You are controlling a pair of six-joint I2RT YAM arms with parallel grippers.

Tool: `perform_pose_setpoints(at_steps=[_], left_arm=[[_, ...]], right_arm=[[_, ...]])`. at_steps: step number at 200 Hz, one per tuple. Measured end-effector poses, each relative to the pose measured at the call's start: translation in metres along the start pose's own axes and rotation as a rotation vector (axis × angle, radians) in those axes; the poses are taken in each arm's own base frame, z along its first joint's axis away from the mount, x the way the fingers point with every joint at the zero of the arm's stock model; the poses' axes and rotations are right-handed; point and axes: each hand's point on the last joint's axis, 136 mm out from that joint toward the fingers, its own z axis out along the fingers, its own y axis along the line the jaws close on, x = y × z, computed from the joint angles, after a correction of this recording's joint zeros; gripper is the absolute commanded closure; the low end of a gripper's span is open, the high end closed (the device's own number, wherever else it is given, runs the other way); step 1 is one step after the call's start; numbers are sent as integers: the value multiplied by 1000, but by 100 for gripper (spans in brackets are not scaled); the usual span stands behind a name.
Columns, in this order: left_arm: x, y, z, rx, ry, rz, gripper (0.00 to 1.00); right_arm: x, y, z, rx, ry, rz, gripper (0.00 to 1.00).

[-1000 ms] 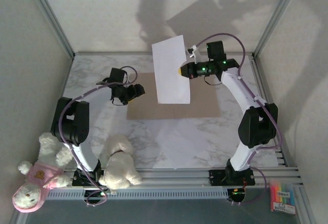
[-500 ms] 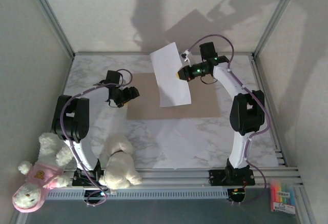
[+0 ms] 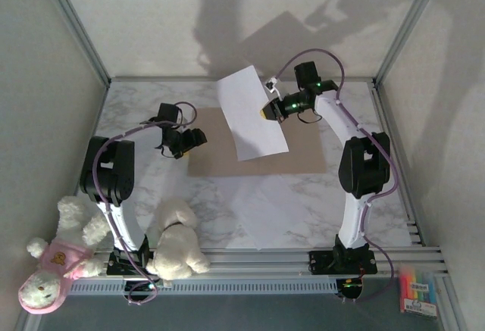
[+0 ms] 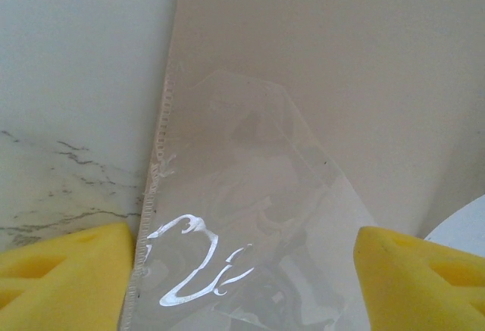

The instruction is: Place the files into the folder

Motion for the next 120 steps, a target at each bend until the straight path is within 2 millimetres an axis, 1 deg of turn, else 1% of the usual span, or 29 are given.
perform_pose_setpoints(at_steps=[19, 57, 120], left_arm=[[0, 0, 0, 3, 2, 0, 23], [0, -1, 0, 6, 3, -2, 23], [0, 0, 0, 6, 4, 1, 23]], right_arm=[[1, 2, 2, -22, -2, -3, 100], [6, -1, 11, -56, 0, 24, 100], [2, -4, 22, -104, -41, 52, 100]])
